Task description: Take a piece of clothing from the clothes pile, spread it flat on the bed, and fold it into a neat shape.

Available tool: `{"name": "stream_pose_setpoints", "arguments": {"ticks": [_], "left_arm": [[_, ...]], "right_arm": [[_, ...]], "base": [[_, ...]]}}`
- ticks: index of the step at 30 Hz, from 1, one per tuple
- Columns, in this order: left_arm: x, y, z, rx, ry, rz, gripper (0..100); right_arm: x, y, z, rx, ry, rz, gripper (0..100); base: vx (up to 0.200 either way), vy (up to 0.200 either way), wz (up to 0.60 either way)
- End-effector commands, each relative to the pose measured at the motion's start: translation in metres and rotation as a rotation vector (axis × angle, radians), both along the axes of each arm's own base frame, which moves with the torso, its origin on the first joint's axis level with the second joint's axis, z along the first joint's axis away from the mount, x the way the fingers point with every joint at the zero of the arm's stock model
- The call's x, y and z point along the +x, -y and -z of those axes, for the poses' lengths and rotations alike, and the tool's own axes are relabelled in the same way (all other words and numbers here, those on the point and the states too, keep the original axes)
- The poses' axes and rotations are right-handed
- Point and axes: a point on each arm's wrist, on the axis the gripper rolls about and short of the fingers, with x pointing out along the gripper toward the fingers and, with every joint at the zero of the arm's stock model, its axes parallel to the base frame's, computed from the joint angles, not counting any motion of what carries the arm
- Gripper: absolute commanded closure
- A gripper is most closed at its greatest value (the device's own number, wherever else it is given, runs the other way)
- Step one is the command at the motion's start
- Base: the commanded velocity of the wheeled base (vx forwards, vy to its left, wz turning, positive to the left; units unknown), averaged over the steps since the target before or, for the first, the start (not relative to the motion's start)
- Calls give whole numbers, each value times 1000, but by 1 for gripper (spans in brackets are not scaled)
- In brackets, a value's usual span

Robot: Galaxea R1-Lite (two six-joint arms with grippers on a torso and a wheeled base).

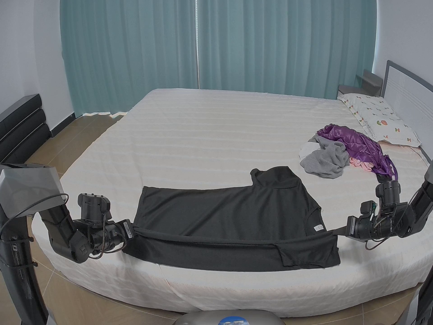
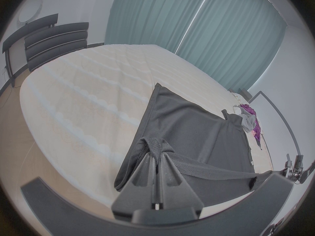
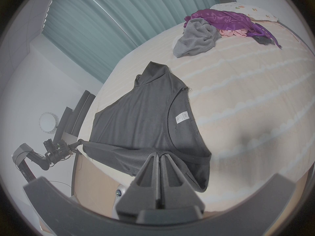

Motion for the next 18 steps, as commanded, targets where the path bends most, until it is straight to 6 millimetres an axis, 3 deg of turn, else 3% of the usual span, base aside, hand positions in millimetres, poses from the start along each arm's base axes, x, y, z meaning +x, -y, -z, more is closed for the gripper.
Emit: {"name": "stream_pose_setpoints", "arguments": {"ticks": [1, 6, 14, 15, 16, 18], "left_arm": [[10, 1, 17, -10, -30, -11, 100], [17, 2, 26, -28, -39, -27, 100], [25, 3, 25, -65, -26, -56, 100], [26, 3, 24, -70, -25, -60, 100], [26, 3, 24, -72, -24, -62, 0], [27, 4, 23, -83, -22, -69, 0]], "right_arm": [[15, -3, 19, -4, -41, -2, 100], [27, -4, 29, 11, -59, 14, 100], [33, -6, 29, 39, -63, 35, 100], [33, -6, 31, 41, -71, 37, 0], [33, -6, 31, 42, -71, 36, 0], [31, -6, 31, 48, -77, 43, 0]], "base": [[0, 0, 0], [0, 0, 0], [0, 0, 0], [0, 0, 0], [0, 0, 0], [0, 0, 0]]}}
